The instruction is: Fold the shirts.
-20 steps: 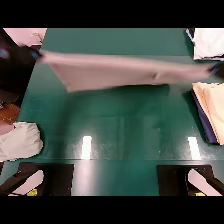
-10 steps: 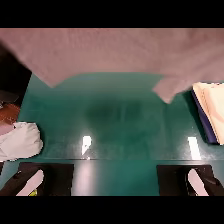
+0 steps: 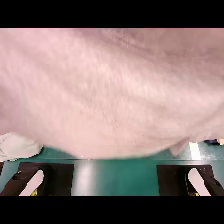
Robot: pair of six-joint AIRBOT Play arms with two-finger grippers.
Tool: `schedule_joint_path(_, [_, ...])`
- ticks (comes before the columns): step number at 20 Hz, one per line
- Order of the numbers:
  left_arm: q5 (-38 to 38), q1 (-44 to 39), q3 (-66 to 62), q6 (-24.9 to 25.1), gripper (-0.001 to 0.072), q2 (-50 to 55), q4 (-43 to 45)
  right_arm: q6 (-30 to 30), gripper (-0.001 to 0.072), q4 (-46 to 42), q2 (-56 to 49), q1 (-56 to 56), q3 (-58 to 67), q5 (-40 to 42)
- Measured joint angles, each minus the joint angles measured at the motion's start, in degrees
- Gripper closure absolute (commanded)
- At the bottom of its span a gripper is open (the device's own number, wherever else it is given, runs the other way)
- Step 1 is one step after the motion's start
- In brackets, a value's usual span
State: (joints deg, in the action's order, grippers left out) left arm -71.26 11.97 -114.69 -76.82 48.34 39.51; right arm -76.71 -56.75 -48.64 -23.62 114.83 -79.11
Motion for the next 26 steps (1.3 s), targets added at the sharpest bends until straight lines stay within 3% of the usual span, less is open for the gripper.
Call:
schedule_joint_path(5, [-5.62, 0.0, 24.09, -0.94, 0.0687, 5.31, 3.52, -2.38, 0.0702, -0.44, -11.04, 4.31, -12.68, -9.57])
schedule_joint_path(9, [-5.55, 0.0, 37.33, 0.72, 0.0686, 14.75, 4.44, -4.02, 0.0702, -1.79, -22.8, 11.41, -22.45, -10.91])
schedule_joint_path(13, [2.54, 0.02, 41.92, 5.07, 0.0687, 26.97, 1.62, -4.63, 0.0702, -5.27, -35.39, 17.77, -24.48, -3.63])
schedule_joint_path(18, [13.64, -0.02, 41.55, 13.2, 0.0686, 36.48, -7.58, -4.85, 0.0702, -7.13, -47.06, 22.1, -16.5, 9.53])
schedule_joint_path(22, [18.23, -0.04, 40.85, 18.29, 0.0687, 39.01, -10.23, -4.85, 0.0702, -8.07, -50.93, 22.69, -10.84, 17.18])
schedule_joint_path(26, [18.93, -0.22, 40.63, 21.27, 0.0687, 39.71, -9.64, -4.85, 0.0703, -12.98, -51.76, 23.17, -10.12, 17.11])
